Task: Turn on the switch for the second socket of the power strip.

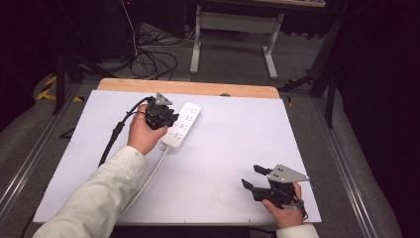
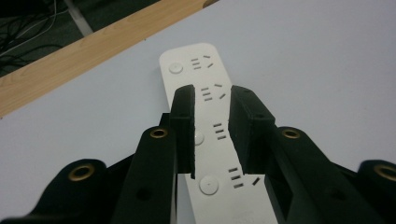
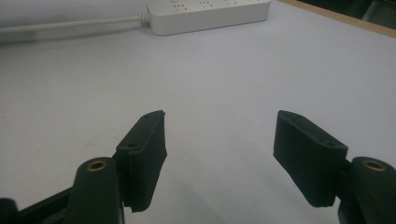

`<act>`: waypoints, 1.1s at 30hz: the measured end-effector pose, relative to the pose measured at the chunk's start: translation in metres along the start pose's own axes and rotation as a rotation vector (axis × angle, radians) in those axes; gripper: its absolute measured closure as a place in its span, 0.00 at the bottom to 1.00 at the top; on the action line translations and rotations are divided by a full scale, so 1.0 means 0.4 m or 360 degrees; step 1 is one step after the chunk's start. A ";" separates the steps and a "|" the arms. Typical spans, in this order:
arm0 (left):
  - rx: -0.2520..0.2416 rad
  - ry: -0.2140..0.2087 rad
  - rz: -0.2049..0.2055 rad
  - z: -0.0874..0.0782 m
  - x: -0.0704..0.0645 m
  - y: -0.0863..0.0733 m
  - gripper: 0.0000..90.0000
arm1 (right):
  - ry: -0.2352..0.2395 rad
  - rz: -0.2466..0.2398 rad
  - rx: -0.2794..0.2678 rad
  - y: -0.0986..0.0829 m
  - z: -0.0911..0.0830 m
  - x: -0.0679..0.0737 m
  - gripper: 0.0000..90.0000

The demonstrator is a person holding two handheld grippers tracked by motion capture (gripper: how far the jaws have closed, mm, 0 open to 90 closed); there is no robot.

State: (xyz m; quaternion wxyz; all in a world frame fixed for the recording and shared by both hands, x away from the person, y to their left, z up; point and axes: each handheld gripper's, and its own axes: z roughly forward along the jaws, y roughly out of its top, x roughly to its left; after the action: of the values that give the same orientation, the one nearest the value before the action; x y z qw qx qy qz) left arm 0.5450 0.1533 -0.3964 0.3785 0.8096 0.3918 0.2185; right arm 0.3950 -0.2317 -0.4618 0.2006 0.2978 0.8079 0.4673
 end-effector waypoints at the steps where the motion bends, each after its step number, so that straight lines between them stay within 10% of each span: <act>1: -0.0014 -0.0015 -0.0008 -0.007 0.000 0.002 0.79 | -0.0003 -0.0002 0.0003 0.000 0.000 0.000 0.38; 14: -0.0020 -0.0085 -0.0036 -0.047 -0.005 0.005 0.70 | -0.0007 -0.0001 0.0004 0.000 0.000 0.001 0.38; 22: -0.0113 -0.0181 -0.0081 -0.134 -0.022 -0.030 0.45 | 0.0002 -0.0001 0.0008 -0.001 0.001 0.001 0.38; 33: -0.0232 -0.0175 0.0031 -0.259 -0.064 -0.073 0.29 | -0.0013 0.0005 0.0005 0.001 -0.001 0.004 0.38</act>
State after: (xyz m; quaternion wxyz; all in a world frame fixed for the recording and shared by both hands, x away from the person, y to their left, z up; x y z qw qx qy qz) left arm 0.4485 0.1906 -0.3569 0.4553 0.7944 0.3457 0.2054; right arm 0.3938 -0.2308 -0.4614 0.2028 0.3012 0.8073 0.4652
